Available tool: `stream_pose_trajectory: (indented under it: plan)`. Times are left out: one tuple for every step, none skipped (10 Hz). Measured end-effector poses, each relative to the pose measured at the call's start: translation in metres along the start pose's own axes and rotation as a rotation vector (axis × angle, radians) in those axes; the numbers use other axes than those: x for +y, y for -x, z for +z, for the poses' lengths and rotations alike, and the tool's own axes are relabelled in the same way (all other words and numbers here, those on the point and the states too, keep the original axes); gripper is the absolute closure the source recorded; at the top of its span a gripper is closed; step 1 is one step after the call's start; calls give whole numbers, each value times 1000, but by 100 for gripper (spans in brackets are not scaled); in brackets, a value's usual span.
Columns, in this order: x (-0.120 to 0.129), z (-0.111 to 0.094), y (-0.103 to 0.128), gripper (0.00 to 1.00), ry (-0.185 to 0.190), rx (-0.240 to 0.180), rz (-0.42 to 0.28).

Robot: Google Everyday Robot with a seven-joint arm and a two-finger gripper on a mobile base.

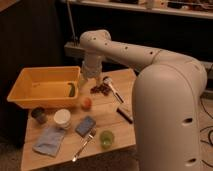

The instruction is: Place pepper in plastic cup

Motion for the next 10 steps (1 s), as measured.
stream_pose_trajectory:
  plan:
    - [0, 0, -1, 34, -9, -4, 16]
    - [2, 1, -3, 34, -37, -13, 62]
    - [21, 5, -3, 34, -69, -30, 126]
    - [35, 8, -1, 34, -89, -40, 162]
    - [52, 12, 3, 34, -108, -51, 193]
    - [63, 15, 10, 34, -114, -67, 219]
    - [63, 18, 14, 34, -117, -75, 234]
    - [59, 19, 22, 34, -118, -89, 248]
    - [53, 21, 32, 34, -121, -99, 256]
    - [46, 22, 47, 34, -118, -110, 256]
